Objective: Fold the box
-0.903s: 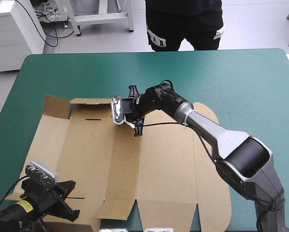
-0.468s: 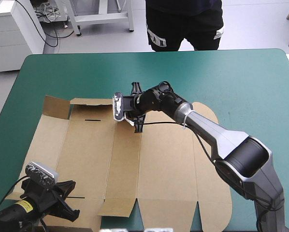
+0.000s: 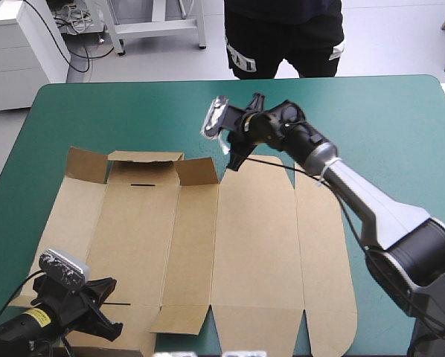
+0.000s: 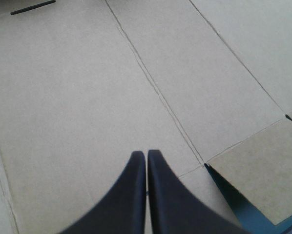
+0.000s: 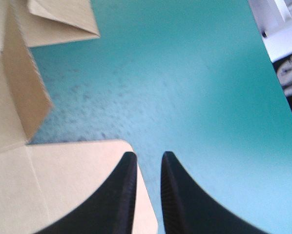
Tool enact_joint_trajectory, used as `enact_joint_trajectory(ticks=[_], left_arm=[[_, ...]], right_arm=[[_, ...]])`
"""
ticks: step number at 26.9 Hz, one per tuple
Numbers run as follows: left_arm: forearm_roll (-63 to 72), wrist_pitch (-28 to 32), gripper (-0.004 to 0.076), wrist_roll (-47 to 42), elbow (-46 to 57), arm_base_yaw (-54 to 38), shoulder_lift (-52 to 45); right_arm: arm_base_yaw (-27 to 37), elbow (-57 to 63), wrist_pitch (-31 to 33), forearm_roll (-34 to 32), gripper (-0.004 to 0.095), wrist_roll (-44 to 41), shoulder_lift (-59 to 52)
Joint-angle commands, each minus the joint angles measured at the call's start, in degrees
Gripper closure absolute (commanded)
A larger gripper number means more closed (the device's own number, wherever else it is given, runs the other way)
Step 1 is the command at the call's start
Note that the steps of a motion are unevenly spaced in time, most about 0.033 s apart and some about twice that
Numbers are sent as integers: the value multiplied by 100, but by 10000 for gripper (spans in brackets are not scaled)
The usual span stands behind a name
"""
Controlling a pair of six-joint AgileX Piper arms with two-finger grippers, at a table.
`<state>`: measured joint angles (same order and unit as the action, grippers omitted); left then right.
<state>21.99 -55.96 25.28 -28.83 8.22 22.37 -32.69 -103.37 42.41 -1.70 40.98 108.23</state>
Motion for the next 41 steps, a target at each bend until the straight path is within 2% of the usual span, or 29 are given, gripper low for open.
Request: enact_joint_trajectory(ticks=[1, 6, 11, 17, 22, 29, 33, 38, 41], left_arm=[[177, 304, 731, -27, -138, -12, 50], [177, 304, 731, -27, -138, -12, 50], [177, 304, 731, -18, -138, -12, 50], [177, 304, 731, -18, -138, -12, 50], [177, 304, 731, -18, -138, -12, 50], [177, 304, 731, -18, -138, -12, 50], [166, 304, 731, -246, -138, -12, 50], [125, 333, 731, -386, -208, -12, 211], [125, 363, 731, -386, -469, -12, 612]], right_arm=[[548, -190, 471, -86, 797, -420, -694], [1412, -179, 1734, 479, 798, -445, -1096], [2234, -169, 2460, 1064, 798, -681, -1459], [2934, 699, 2449, 1218, 799, -1134, -2296], [3339, 2166, 2421, 1218, 814, -1346, -3269], [3480, 4513, 1814, 1249, 817, -1976, -5132], [3480, 4885, 1746, 1241, 817, -2057, -5599], [3480, 4900, 1759, 1241, 817, -2057, -5650], [3480, 4900, 1740, 1241, 817, -2057, -5650]])
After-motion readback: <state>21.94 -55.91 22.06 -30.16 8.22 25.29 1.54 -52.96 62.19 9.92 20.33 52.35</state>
